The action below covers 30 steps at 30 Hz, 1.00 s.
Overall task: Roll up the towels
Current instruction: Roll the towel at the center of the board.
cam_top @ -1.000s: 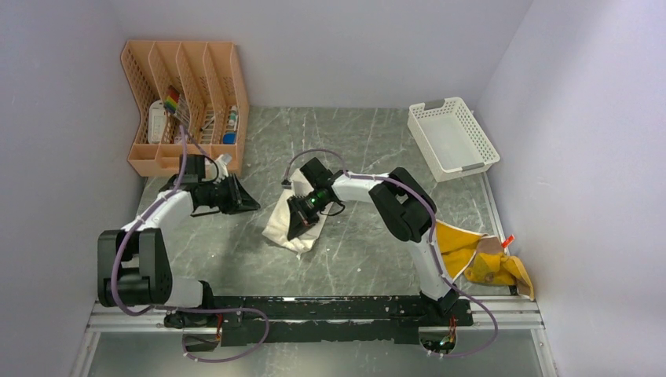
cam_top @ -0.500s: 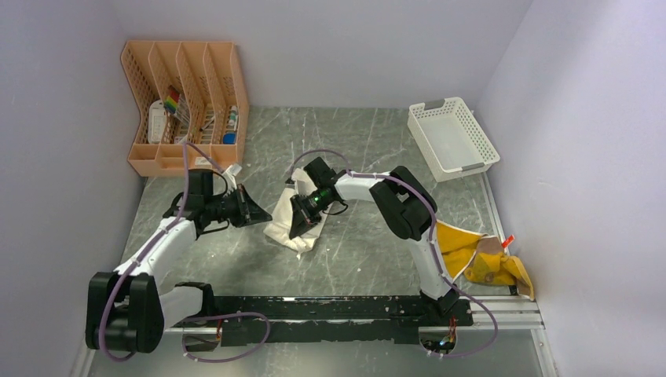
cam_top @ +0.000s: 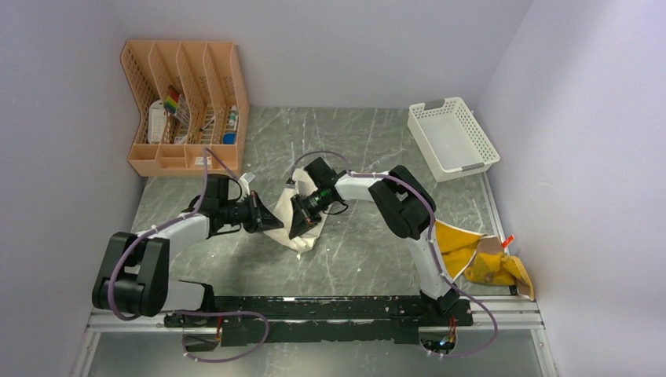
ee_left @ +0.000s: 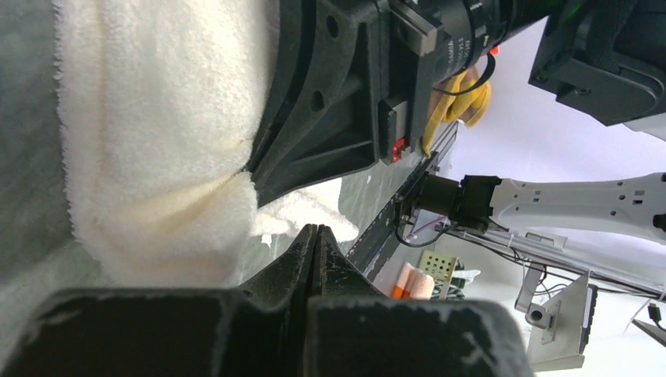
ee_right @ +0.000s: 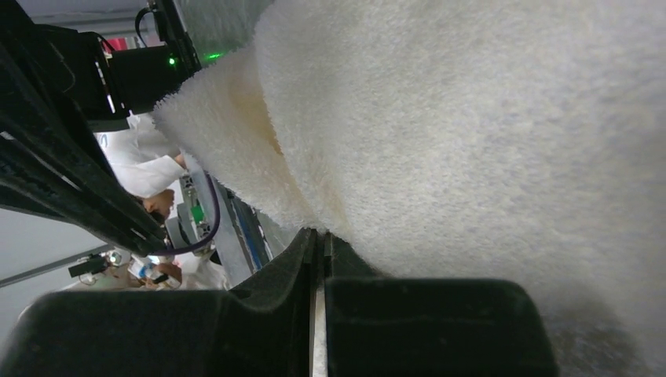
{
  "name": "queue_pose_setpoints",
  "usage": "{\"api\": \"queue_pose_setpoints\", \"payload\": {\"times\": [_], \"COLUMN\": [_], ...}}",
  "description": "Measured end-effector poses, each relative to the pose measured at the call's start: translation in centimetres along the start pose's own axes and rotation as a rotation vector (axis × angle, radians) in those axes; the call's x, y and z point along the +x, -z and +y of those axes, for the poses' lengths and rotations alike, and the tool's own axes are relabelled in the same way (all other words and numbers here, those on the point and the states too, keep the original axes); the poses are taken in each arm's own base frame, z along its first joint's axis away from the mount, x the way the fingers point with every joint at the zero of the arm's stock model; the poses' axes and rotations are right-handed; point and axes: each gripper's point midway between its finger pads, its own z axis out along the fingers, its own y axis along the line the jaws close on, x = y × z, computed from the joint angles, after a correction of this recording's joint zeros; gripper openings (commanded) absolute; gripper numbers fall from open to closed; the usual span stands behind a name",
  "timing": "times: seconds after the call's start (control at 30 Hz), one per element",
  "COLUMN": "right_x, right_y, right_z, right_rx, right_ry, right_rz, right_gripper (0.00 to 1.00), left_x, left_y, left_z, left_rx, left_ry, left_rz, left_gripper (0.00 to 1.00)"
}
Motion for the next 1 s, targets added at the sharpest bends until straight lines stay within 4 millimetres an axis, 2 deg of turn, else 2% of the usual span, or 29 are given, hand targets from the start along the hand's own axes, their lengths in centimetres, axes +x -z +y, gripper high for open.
{"api": "queue_pose_setpoints", "payload": {"times": [0.13, 0.5, 0.57, 0.67, 0.73, 0.87, 1.0], "right_x": [0.0, 0.0, 0.0, 0.0, 0.0, -0.6, -1.4], "right_y": [0.0, 0.0, 0.0, 0.0, 0.2, 1.1, 4.0], "right_z": [0.0, 0.0, 0.0, 0.1, 0.7, 1.6, 1.8], "right_rx": [-0.012, -0.02, -0.02, -0.025, -0.036, 0.028, 0.12], "right_ry": [-0.005, -0.008, -0.007, -0.006, 0.003, 0.08, 0.152], "right_rz": [0.002, 0.002, 0.002, 0.006, 0.01, -0.028, -0.128], "right_gripper": [0.0, 0.04, 0.13, 0.38, 0.48, 0.57, 0.63], "left_x": [-0.1, 0.3, 0.2, -0.1, -0.3, -0.6, -0.7], "left_y": [-0.5, -2.0, -2.2, -2.4, -2.6, -2.8, -2.9], "left_z": [0.9, 5.0, 5.6, 5.9, 6.0, 6.0, 6.1], "left_rx": [-0.014, -0.116, -0.133, -0.139, -0.136, -0.128, -0.124], "left_ry": [0.019, 0.115, 0.116, 0.113, 0.112, 0.101, 0.096], "left_rz": [-0.003, -0.02, -0.028, -0.035, -0.039, -0.047, -0.05], "left_gripper": [0.07, 0.07, 0.07, 0.07, 0.07, 0.07, 0.07]}}
